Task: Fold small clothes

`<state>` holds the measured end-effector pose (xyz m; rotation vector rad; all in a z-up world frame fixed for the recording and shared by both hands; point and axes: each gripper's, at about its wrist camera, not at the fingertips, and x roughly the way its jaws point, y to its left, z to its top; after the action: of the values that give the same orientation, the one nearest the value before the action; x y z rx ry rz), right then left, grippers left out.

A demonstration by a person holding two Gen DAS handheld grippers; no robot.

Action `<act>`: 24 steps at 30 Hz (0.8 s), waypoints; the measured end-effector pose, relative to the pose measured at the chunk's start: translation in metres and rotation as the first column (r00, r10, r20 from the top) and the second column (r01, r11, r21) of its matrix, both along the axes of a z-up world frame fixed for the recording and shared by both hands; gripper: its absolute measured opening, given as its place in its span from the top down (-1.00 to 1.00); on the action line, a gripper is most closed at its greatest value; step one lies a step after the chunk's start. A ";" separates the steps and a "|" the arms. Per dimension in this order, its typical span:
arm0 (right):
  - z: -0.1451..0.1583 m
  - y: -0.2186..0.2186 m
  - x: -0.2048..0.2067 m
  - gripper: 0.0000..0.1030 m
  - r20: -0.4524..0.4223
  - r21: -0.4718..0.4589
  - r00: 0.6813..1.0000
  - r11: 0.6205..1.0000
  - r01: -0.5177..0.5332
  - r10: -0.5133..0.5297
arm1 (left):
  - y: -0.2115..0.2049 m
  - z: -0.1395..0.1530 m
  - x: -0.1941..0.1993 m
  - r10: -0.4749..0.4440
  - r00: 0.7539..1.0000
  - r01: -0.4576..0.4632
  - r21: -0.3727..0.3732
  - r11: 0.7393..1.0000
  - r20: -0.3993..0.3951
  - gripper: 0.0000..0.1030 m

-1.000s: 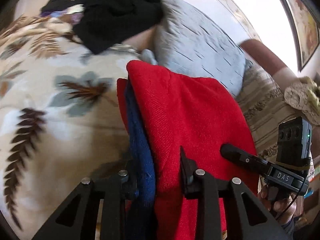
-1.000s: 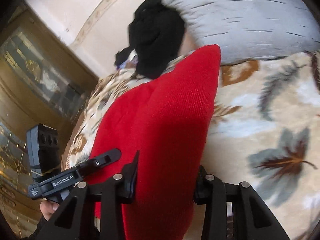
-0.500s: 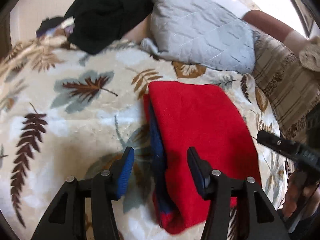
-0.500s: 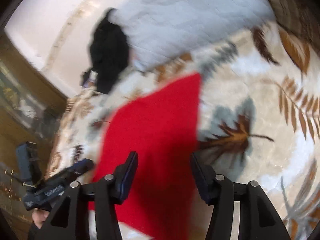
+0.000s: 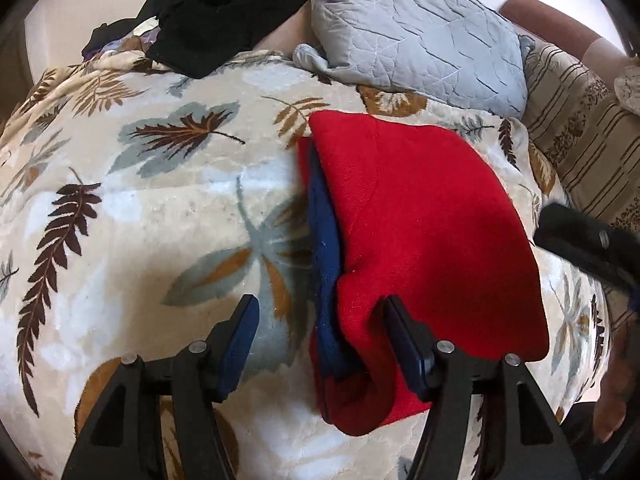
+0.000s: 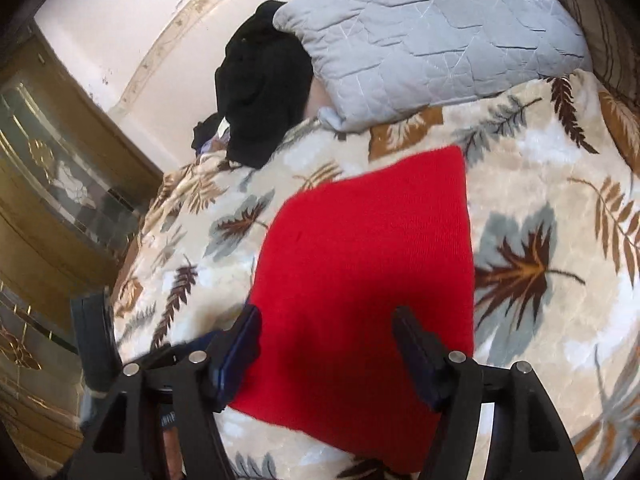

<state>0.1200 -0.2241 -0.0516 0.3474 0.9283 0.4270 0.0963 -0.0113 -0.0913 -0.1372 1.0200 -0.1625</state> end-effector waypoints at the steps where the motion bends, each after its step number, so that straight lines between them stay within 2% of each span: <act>1: 0.000 0.000 0.006 -0.40 -0.005 0.010 1.000 1.000 0.003 -0.003 | -0.001 0.000 -0.001 -0.003 1.000 0.003 0.005 1.000 -0.001 -0.27; 3: -0.003 -0.001 0.018 -0.40 -0.016 0.023 1.000 1.000 0.021 -0.020 | -0.002 0.000 -0.002 -0.007 1.000 0.007 0.017 1.000 -0.001 -0.27; 6: -0.027 -0.004 0.044 -0.50 -0.102 0.040 0.994 0.998 0.052 -0.047 | -0.002 -0.002 -0.005 -0.009 1.000 0.010 0.019 1.000 -0.001 -0.27; 10: -0.016 -0.004 0.033 -0.51 -0.054 0.073 0.998 0.997 0.037 -0.033 | 0.005 0.008 -0.002 -0.014 1.000 0.014 0.002 1.000 0.018 -0.29; 12: -0.011 -0.005 0.018 -0.51 -0.028 0.068 0.999 0.997 0.032 -0.030 | 0.009 0.014 0.007 -0.013 0.999 0.014 -0.029 0.999 0.030 -0.31; 14: -0.010 -0.007 0.001 -0.51 -0.014 0.075 0.999 0.997 0.030 -0.029 | 0.015 0.019 0.024 -0.016 0.999 0.019 -0.106 0.994 0.031 -0.31; 15: -0.011 -0.007 -0.006 -0.51 -0.013 0.080 1.000 0.997 0.024 -0.024 | 0.016 0.020 0.035 -0.011 1.000 0.014 -0.147 0.989 0.021 -0.31; 19: -0.020 0.001 -0.026 -0.50 -0.009 0.059 1.000 0.998 -0.003 0.003 | 0.008 0.010 0.083 -0.024 0.998 0.013 -0.211 0.977 -0.050 -0.29; 20: -0.024 0.005 -0.030 -0.50 -0.013 0.040 1.000 0.999 -0.018 0.019 | 0.006 -0.001 0.097 -0.011 0.994 -0.012 -0.217 0.976 -0.107 0.17; 21: -0.027 0.008 -0.033 -0.50 -0.018 0.026 0.999 0.999 -0.026 0.026 | 0.007 -0.012 0.110 0.003 0.986 -0.038 -0.205 0.978 -0.169 0.44; 22: -0.029 0.010 -0.036 -0.50 -0.020 0.024 0.999 0.999 -0.031 0.032 | 0.008 -0.016 0.114 0.011 0.982 -0.053 -0.219 0.974 -0.191 0.44; 24: -0.029 0.009 -0.044 -0.50 -0.010 0.031 0.999 0.999 -0.031 0.032 | 0.012 -0.011 0.112 0.020 0.985 -0.062 -0.235 0.970 -0.173 0.44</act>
<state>0.0758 -0.2150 -0.0807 0.3643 0.9396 0.4691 0.2085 0.0006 -0.1023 -0.3982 1.1645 -0.2396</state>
